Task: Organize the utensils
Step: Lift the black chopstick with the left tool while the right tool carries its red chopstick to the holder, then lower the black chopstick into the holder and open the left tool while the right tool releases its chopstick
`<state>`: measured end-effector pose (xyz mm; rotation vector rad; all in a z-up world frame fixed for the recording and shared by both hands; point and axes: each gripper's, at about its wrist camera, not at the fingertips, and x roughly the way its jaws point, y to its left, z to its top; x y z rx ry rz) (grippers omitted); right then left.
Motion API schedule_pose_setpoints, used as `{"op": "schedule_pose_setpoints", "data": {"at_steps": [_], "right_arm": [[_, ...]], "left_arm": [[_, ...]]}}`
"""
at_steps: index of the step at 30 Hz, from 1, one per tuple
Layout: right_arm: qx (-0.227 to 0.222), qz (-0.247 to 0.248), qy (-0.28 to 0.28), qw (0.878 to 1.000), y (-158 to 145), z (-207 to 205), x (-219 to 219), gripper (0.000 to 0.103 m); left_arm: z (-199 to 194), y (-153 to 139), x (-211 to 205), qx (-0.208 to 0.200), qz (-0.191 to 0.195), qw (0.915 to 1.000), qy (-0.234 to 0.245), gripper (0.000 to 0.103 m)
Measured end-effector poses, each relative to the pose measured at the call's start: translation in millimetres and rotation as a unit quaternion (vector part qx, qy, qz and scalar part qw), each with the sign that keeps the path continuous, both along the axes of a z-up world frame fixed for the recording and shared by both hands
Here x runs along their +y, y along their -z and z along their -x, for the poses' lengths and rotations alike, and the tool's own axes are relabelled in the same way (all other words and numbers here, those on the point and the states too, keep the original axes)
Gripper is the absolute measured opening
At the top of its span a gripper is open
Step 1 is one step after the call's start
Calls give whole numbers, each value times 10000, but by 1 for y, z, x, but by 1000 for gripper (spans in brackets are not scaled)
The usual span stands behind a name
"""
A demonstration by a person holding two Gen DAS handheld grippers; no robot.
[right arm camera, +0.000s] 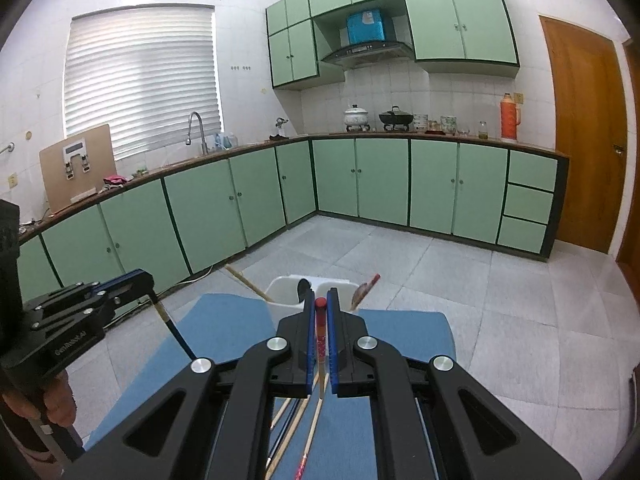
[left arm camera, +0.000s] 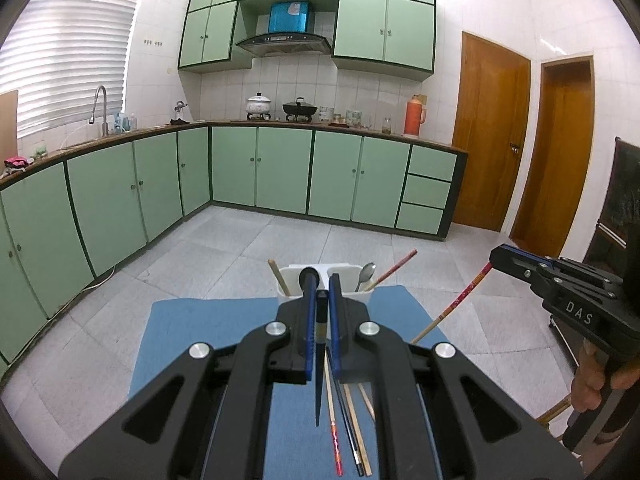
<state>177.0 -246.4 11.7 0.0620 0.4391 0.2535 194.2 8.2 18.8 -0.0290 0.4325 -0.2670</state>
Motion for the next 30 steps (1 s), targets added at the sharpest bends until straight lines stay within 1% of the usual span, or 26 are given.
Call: {"op": "schedule_pose_setpoints", "data": {"at_steps": [11, 20, 25, 30], "right_arm": [[-257, -85, -106, 9996, -27, -21, 1, 6], [-424, -75, -117, 9990, -47, -47, 1, 6], [-496, -97, -112, 9987, -58, -65, 1, 6], [-496, -117, -64, 9987, -63, -85, 0, 6]], "left_arm": [[-19, -23, -7, -211, 84, 9997, 38, 5], [-41, -54, -16, -539, 160, 9984, 43, 5], [-59, -75, -20, -728, 243, 9970, -2, 5], [-83, -92, -22, -927, 236, 9953, -154, 5]]}}
